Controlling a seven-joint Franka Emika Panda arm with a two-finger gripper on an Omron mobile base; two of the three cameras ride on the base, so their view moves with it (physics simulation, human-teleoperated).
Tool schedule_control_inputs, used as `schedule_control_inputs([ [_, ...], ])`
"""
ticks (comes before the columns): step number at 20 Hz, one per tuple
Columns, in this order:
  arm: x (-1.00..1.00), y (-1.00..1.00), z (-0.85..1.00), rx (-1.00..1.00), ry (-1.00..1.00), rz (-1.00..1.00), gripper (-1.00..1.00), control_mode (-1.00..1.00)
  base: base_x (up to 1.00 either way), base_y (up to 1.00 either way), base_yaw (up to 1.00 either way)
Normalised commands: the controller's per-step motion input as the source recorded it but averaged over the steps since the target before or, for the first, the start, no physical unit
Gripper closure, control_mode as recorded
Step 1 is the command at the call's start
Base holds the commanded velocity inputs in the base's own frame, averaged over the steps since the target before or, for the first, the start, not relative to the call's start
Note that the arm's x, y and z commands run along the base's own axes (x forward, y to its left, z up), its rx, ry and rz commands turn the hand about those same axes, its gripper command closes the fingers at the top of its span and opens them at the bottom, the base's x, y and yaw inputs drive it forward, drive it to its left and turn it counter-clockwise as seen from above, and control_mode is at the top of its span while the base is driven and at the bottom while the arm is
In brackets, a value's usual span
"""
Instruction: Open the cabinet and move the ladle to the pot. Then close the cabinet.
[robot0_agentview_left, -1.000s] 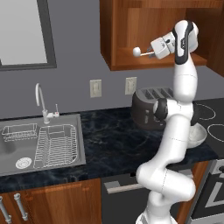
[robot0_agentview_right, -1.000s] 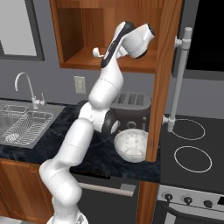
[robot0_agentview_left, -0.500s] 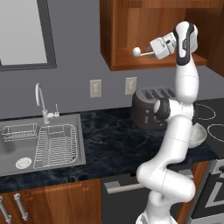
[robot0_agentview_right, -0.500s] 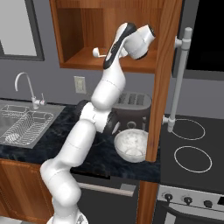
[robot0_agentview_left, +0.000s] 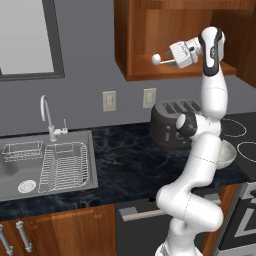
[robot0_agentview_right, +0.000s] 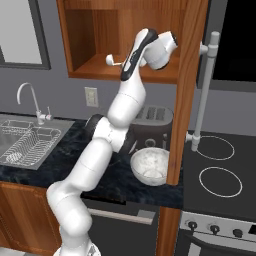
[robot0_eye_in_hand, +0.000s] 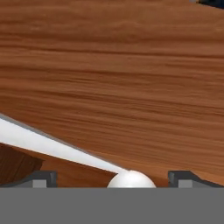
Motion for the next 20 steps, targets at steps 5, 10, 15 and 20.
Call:
schedule_control_inputs([
  [5, 0.45, 0.00, -0.01, 0.00, 0.07, 0.07, -1.00, -1.00, 0.00, 0.00, 0.00],
  [10, 0.38, -0.02, 0.00, 0.00, 0.13, 0.01, -1.00, -1.00, 0.00, 0.00, 0.00],
  [15, 0.30, -0.23, 0.00, 0.00, 0.12, 0.04, -1.00, -1.00, 0.00, 0.00, 0.00],
  [20, 0.19, -0.44, -0.09, 0.00, 0.04, 0.15, -1.00, -1.00, 0.00, 0.00, 0.00],
])
